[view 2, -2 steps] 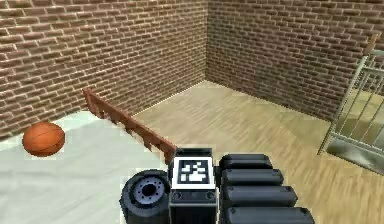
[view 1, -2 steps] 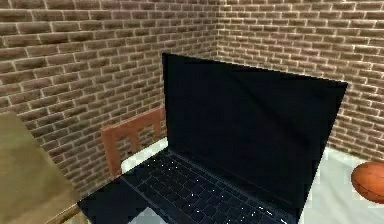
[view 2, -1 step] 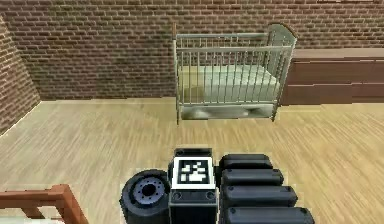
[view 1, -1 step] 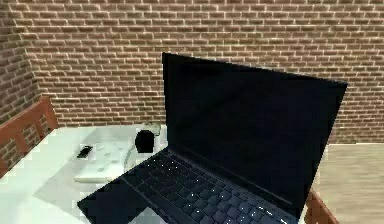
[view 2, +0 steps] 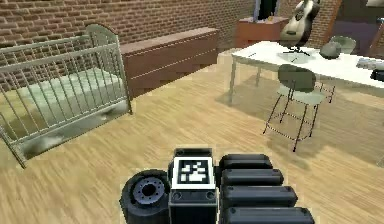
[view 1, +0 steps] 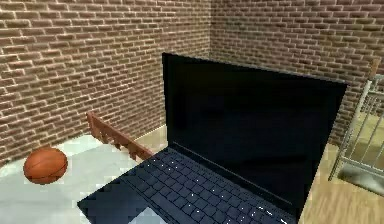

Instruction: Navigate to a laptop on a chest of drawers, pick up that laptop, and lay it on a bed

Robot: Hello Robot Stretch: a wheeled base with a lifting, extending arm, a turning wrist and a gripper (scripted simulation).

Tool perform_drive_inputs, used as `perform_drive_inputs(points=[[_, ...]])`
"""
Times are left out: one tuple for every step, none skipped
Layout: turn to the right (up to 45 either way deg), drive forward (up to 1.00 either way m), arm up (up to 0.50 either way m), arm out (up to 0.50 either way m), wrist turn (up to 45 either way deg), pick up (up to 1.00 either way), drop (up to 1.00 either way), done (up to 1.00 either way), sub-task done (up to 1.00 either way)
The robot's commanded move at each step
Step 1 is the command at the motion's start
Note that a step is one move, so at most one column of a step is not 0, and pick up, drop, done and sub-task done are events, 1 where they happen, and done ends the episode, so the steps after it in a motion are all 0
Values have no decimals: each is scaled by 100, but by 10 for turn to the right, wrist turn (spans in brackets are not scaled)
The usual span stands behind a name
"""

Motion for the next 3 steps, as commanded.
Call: perform_drive_inputs(points=[[450,0,0,0,0,0,0,0,0],[240,0,0,0,0,0,0,0,0],[-450,0,0,0,0,0,0,0,0]])
